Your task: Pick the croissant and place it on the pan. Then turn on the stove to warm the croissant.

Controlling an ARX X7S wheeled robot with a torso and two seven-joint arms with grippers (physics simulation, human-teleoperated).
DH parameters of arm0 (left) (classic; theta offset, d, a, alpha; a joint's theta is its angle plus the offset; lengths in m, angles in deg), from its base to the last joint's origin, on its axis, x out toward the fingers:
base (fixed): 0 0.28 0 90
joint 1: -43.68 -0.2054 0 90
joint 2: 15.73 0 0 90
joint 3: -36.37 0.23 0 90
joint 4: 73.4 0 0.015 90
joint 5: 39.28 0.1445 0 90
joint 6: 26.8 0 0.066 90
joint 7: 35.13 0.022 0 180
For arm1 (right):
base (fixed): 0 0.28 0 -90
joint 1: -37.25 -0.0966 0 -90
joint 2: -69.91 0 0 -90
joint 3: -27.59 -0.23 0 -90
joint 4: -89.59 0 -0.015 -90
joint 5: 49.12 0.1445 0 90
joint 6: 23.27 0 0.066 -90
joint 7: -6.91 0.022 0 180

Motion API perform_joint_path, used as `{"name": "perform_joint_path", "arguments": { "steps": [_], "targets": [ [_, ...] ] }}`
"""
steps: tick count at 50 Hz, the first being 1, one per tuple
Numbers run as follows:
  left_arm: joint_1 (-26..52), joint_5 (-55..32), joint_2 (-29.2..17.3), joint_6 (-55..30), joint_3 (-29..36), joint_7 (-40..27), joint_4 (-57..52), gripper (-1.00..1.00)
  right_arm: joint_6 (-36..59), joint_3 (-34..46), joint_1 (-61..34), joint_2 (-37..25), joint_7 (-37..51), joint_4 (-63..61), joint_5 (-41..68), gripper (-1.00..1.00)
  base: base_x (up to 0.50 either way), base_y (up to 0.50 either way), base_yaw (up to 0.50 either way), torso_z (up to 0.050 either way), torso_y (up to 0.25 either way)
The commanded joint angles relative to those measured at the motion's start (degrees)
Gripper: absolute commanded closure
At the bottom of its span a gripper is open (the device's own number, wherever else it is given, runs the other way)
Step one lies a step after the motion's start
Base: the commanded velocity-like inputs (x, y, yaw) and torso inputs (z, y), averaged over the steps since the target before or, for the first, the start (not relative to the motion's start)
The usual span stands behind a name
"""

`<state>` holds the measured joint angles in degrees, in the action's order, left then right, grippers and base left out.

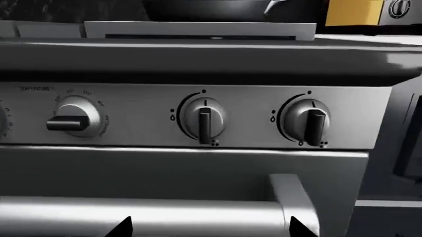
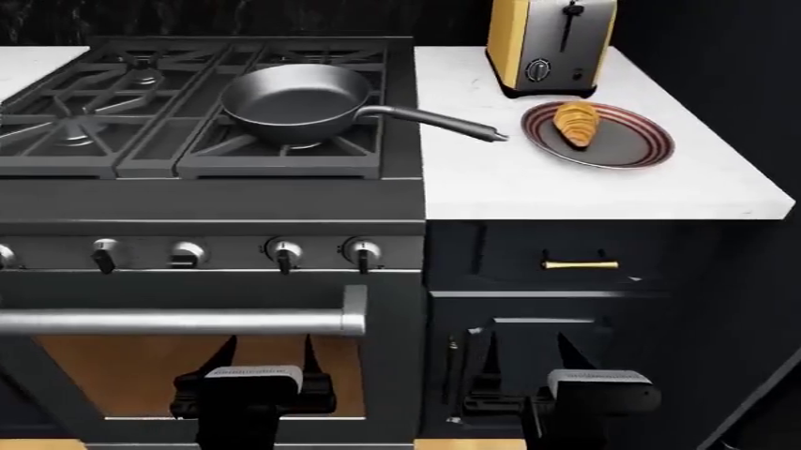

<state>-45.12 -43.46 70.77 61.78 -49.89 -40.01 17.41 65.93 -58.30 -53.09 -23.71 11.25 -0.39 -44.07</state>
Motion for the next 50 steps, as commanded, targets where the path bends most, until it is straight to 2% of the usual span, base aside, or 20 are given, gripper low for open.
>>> {"name": "perform_joint_path", "arguments": {
  "steps": [1, 17, 24, 32, 38, 44, 50],
  "targets": [
    [0.21, -1.03, -0.79, -0.62, 1.10, -1.07, 0.12, -1.00, -0.24, 1.00, -0.16, -0.90, 0.84, 0.16, 1.34, -1.00, 0.00, -0.50, 0.00, 0.000, 0.000],
    [0.30, -1.35, -1.76, -0.53, 2.26, -2.93, 0.50, -1.00, -0.80, 2.58, -0.25, -1.88, 1.47, 0.24, 2.35, -1.00, 0.00, -0.50, 0.00, 0.000, 0.000],
    [0.85, -1.82, -2.08, -1.66, 2.52, -3.92, 0.96, -1.00, -0.68, 3.70, -0.49, -2.47, 2.23, 0.27, 1.50, -1.00, 0.00, -0.06, 0.00, 0.003, 0.000],
    [0.50, -2.95, -2.91, -6.39, 3.02, -4.62, -4.54, -1.00, 3.54, 4.26, -0.89, -2.72, 4.34, -4.88, 1.23, -1.00, 0.00, 0.00, 0.00, 0.050, 0.000],
    [2.35, -4.35, -5.08, -17.29, 2.61, -5.24, -14.01, -1.00, 12.81, 4.95, -0.42, -3.89, 5.19, -17.16, 2.75, -1.00, 0.00, 0.00, 0.00, 0.050, 0.000],
    [6.95, -7.83, -9.07, -33.22, 1.35, -4.68, -26.47, -1.00, 31.40, 5.18, -3.08, -7.53, 5.23, -34.70, 5.74, -1.00, 0.00, 0.00, 0.00, 0.050, 0.000],
    [10.71, -13.01, -12.45, -47.85, -1.01, -3.90, -38.99, -1.00, 49.51, 0.90, -9.10, -8.09, 6.81, -48.35, 12.84, -1.00, 0.00, 0.00, 0.00, 0.050, 0.000]
  ]
}}
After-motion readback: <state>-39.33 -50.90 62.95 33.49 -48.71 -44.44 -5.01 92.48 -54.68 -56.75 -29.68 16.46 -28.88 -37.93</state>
